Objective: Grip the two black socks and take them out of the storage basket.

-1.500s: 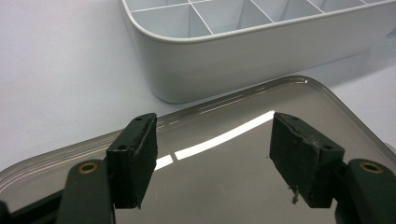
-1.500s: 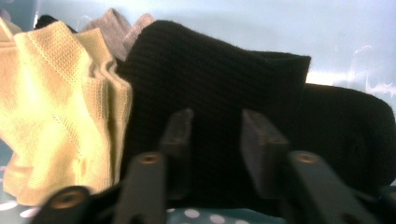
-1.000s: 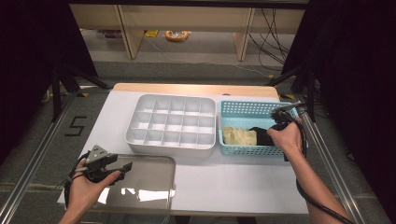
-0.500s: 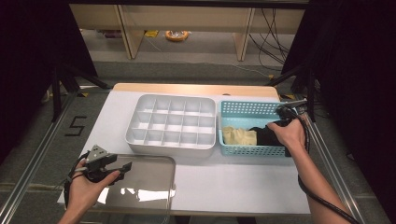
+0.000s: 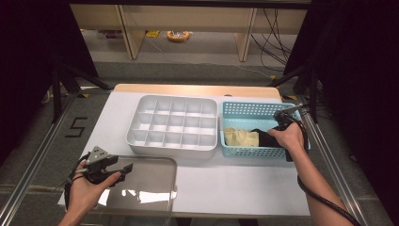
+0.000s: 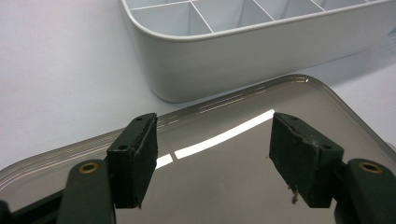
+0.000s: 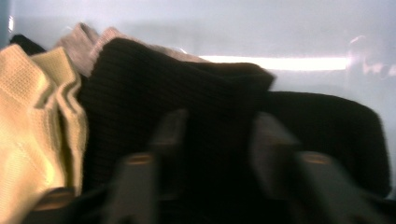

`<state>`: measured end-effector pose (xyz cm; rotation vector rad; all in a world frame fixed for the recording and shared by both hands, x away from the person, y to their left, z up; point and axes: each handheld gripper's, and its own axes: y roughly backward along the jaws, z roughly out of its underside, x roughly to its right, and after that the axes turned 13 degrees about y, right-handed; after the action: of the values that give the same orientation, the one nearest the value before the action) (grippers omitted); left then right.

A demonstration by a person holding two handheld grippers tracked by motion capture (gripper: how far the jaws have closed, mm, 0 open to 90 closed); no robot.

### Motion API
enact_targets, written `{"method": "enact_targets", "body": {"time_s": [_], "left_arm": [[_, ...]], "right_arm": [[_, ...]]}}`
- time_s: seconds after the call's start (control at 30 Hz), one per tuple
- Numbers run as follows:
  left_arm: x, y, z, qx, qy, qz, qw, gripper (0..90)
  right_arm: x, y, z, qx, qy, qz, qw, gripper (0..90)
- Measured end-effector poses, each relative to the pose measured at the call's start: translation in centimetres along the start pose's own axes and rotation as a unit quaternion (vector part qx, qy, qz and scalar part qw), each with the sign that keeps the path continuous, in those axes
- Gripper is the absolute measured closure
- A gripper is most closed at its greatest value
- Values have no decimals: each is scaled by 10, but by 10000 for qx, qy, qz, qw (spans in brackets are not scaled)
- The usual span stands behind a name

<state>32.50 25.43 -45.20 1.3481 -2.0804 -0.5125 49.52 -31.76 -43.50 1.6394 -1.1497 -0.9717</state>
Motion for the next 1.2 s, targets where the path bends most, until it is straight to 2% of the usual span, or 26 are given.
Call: {"method": "enact_targets", "body": {"time_s": [0.03, 0.07, 0.1, 0.13, 0.17, 0.2, 0.23, 0.3, 0.33, 0.43, 0.5, 0.53, 0.57, 0.6, 0.67, 0.7, 0.73, 0.77, 0.8, 0.83, 0.93, 1.0, 1.03, 1.07, 1.13, 1.2], "left_arm": [[0, 0, 0, -3, 0, 5, 10000, 320], [0, 0, 0, 12, 9, -9, 10000, 320], [0, 0, 0, 7, 2, -13, 10000, 320], [0, 0, 0, 4, 5, -11, 10000, 321], [0, 0, 0, 7, 14, -9, 10000, 321], [0, 0, 0, 10, 11, -9, 10000, 320], [0, 0, 0, 9, 9, -8, 10000, 321], [1, 0, 0, 41, 46, 12, 10000, 321], [1, 0, 0, 35, 47, 11, 10000, 321], [1, -1, 0, 46, 36, -13, 10000, 321], [2, -1, 0, -2, 39, -47, 10000, 321], [2, -2, 0, 62, 50, -6, 10000, 321], [2, -1, 0, 18, 44, -5, 10000, 321], [2, -2, 0, 40, 51, 12, 10000, 321], [3, -1, 0, 46, 57, -25, 10000, 321], [2, -1, 0, 32, 8, -32, 10000, 321], [2, -1, 0, 25, 35, -11, 10000, 321], [2, 0, 0, 2, 61, -47, 10000, 321], [1, -1, 0, 27, 71, 17, 10000, 321], [1, -1, 0, 33, 45, -14, 10000, 320], [2, -1, 0, 24, 64, -33, 10000, 321], [1, -1, 0, -8, -10, -38, 10000, 321], [3, -2, 0, 14, 46, -15, 10000, 321], [2, -1, 0, -9, 2, -23, 10000, 321], [2, -1, 0, -18, -3, -25, 10000, 320], [3, -2, 1, 47, 41, -3, 10000, 321]], "right_arm": [[-1, 1, 0, -26, -17, 47, 10000, 787], [-4, 3, 0, -75, -283, 28, 9996, 830], [-2, 4, 0, -56, -207, -28, 9998, 855], [-6, 8, 0, -189, -601, -115, 9979, 868], [-5, 9, 0, -173, -523, -67, 9985, 872], [-5, 11, 1, -127, -518, -126, 9985, 875], [-4, 13, 2, -104, -513, -78, 9986, 878], [-7, 20, 4, 59, -616, -151, 9980, 880], [-7, 22, 5, 234, -519, -137, 9983, 881], [-10, 36, 8, 421, -421, -190, 9980, 882], [-12, 45, 10, 510, -261, -193, 9982, 883], [-13, 49, 11, 566, -105, -214, 9981, 883], [-14, 52, 12, 620, -17, -201, 9979, 883], [-14, 56, 13, 662, 185, -227, 9974, 883], [-18, 61, 13, 672, 191, -245, 9973, 883], [-23, 63, 14, 717, -11, -304, 9970, 883], [-22, 65, 14, 733, 90, -256, 9969, 883], [-24, 67, 15, 744, 33, -361, 9966, 884], [-26, 69, 16, 773, 54, -416, 9961, 884], [-26, 71, 18, 800, 181, -433, 9957, 885], [-32, 76, 21, 866, 120, -571, 9945, 885], [-37, 80, 23, 868, 263, -554, 9943, 886], [-39, 81, 24, 839, 282, -579, 9944, 886], [-42, 82, 26, 833, 284, -650, 9940, 886], [-43, 84, 28, 900, 546, -657, 9923, 886], [-48, 86, 29, 869, 553, -629, 9927, 886]]}}
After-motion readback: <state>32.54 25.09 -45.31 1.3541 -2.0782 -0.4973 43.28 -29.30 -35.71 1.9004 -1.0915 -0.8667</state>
